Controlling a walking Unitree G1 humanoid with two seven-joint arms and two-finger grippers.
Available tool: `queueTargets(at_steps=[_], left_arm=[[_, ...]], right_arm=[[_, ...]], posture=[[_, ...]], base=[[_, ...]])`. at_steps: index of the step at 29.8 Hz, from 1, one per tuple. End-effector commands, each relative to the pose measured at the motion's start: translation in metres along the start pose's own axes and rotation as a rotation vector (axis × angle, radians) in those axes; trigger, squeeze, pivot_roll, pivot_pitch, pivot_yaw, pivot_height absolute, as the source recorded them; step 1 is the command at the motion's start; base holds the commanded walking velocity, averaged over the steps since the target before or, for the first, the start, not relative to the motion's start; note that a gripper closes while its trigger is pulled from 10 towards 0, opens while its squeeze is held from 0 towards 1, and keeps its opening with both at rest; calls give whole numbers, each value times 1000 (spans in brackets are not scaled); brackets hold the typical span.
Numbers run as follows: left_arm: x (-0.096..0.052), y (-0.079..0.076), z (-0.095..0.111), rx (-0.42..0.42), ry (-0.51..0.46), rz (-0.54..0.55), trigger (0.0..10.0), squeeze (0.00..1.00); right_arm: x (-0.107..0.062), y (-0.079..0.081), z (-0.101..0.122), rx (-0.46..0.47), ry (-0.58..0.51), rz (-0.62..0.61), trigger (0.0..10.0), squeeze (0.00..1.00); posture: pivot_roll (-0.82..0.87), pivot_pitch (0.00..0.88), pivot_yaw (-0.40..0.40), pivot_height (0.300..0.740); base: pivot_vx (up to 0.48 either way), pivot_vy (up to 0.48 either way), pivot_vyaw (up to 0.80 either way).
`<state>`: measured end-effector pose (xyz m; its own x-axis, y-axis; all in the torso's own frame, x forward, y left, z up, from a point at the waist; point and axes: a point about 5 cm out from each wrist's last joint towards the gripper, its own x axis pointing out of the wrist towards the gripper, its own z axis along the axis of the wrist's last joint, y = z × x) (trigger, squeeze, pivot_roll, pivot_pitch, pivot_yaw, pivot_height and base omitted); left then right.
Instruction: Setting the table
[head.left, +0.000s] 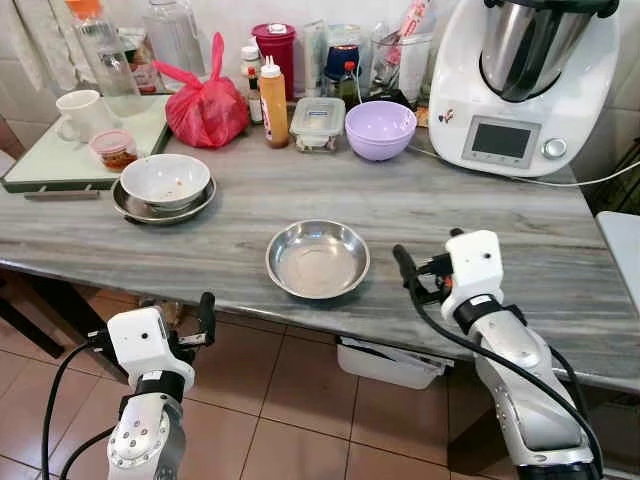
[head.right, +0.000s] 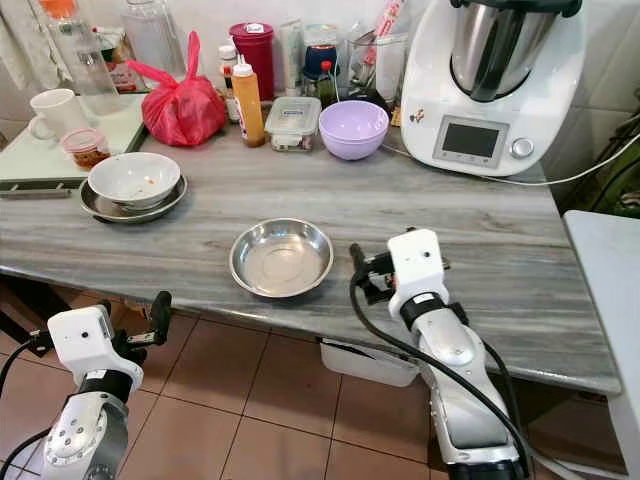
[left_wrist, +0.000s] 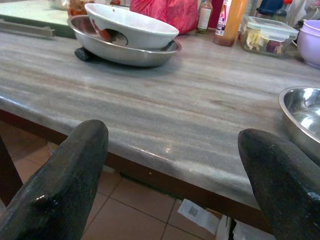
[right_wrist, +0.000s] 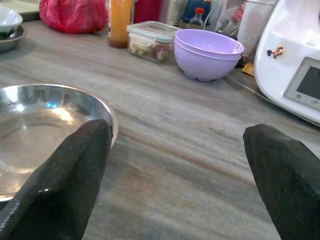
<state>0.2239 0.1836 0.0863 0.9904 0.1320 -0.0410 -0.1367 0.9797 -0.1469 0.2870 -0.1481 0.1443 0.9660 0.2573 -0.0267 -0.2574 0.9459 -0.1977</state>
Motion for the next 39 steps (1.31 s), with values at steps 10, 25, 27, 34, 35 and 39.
queueTargets(at_steps=[10,25,27,34,35,39], left_arm=[[4,-6,-9,13,2,12,10000,0],[3,-8,-10,59,13,-66,10000,0],[5,-6,-8,54,13,-67,10000,0],[8,-7,-6,67,13,-86,10000,0],[9,-7,-6,69,14,-91,10000,0],[8,-8,-6,71,16,-98,10000,0]], right_arm=[[8,1,-5,-71,59,91,10000,0],[9,3,0,25,-19,17,10000,0],[8,3,0,26,-20,17,10000,0],[7,3,-5,51,-1,-1,10000,0],[7,3,-4,47,-4,-2,10000,0],[6,4,-4,49,-3,-1,10000,0]], posture=[[-125,38,-91,740],[-128,35,0,740],[-134,37,16,740],[-137,42,25,740],[-138,44,27,740],[-136,47,28,740]], base=[[0,0,0],[0,0,0],[0,0,0],[0,0,-586],[0,0,-775],[0,0,-778]])
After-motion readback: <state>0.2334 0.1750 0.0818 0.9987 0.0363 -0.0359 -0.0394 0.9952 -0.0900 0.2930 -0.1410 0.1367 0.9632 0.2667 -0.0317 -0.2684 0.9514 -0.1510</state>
